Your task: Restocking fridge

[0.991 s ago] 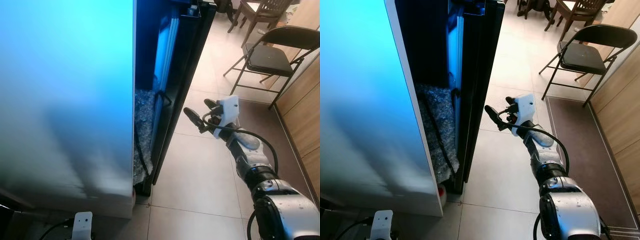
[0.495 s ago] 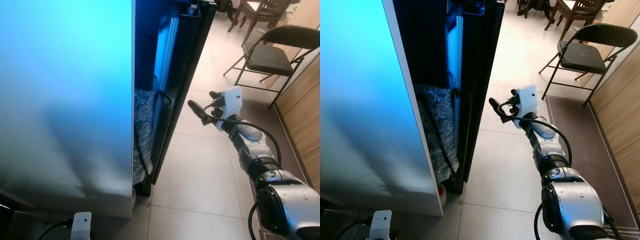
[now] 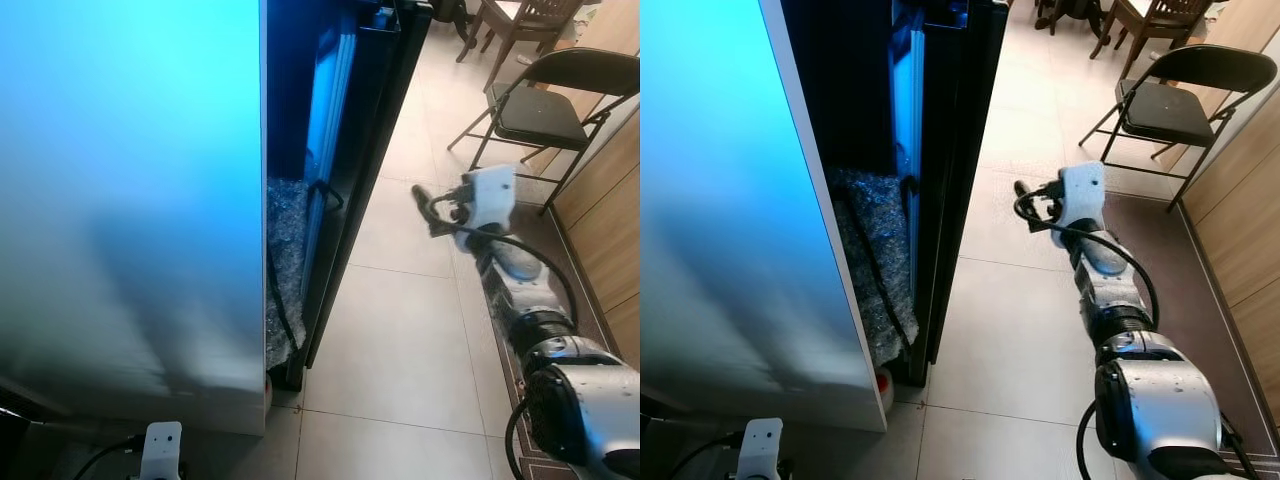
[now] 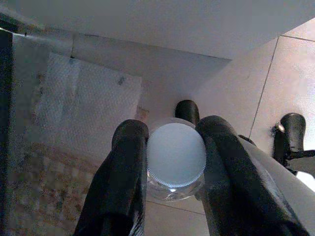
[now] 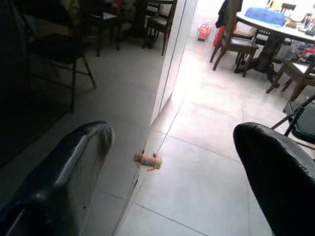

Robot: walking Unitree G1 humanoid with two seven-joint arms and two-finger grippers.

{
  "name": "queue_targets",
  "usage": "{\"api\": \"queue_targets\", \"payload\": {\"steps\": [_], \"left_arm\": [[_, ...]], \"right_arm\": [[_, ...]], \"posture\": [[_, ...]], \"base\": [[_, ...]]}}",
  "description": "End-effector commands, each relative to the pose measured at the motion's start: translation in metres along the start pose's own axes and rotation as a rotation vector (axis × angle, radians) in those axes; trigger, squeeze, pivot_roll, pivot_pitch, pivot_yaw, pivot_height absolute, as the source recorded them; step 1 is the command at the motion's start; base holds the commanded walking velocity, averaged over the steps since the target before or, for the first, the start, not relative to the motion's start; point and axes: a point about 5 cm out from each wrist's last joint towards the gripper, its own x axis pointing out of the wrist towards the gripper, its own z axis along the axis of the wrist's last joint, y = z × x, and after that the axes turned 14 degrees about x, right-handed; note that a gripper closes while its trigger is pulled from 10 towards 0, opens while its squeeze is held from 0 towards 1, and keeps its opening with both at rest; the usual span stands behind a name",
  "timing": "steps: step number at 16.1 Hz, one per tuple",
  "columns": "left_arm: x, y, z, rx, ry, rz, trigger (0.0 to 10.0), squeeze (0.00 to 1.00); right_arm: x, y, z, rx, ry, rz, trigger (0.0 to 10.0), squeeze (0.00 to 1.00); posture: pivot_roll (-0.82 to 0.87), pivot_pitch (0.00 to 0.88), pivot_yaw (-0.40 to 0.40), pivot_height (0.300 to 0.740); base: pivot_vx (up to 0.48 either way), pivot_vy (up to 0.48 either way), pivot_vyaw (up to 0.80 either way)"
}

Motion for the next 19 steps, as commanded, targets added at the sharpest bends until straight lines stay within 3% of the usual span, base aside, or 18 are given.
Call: {"api": "queue_targets", "payload": {"steps": [1, 4, 6, 8, 9, 11, 14, 19], "left_arm": [[-0.001, -0.005, -0.006, 0.014, 0.019, -0.02, 10.0, 0.0], [-0.002, -0.005, -0.009, 0.013, 0.023, -0.021, 10.0, 0.0], [-0.002, -0.003, -0.01, 0.024, 0.018, -0.019, 10.0, 0.0], [-0.002, 0.0, -0.009, 0.025, 0.01, -0.012, 10.0, 0.0], [-0.001, 0.001, -0.008, 0.038, 0.013, -0.004, 10.0, 0.0], [-0.001, 0.002, -0.005, 0.031, 0.005, -0.004, 10.0, 0.0], [-0.001, 0.002, -0.004, 0.021, 0.002, -0.004, 10.0, 0.0], [-0.001, -0.003, -0.001, 0.02, -0.007, -0.01, 10.0, 0.0]], "right_arm": [[-0.006, -0.005, -0.008, 0.018, 0.002, -0.02, 10.0, 0.0], [-0.024, 0.004, -0.032, 0.06, -0.079, -0.019, 10.0, 0.0], [-0.044, -0.003, -0.041, 0.097, -0.176, -0.171, 10.0, 0.0], [-0.061, -0.009, -0.053, 0.089, -0.18, -0.27, 10.0, 0.0], [-0.072, -0.007, -0.063, 0.051, -0.158, -0.277, 10.0, 0.0], [-0.082, -0.001, -0.072, 0.058, -0.141, -0.316, 10.0, 0.0], [-0.091, 0.003, -0.077, 0.064, -0.124, -0.354, 10.0, 0.0], [-0.09, 0.01, -0.077, 0.076, -0.111, -0.341, 10.0, 0.0]], "posture": [[-0.08, 0.122, -0.117, 0.74], [-0.09, 0.132, -0.116, 0.74], [-0.1, 0.141, -0.111, 0.74], [-0.12, 0.147, -0.108, 0.74], [-0.12, 0.149, -0.107, 0.74], [-0.11, 0.156, -0.106, 0.74], [-0.11, 0.16, -0.105, 0.74], [-0.11, 0.167, -0.105, 0.74]], "base": [[0.0, 0.0, 0.0], [0.0, 0.0, 0.0], [0.0, 0.0, 0.0], [0.0, 0.0, 0.0], [0.0, 0.0, 0.0], [0.0, 0.0, 0.0], [0.0, 0.0, 0.0], [0.0, 0.0, 0.0]]}}
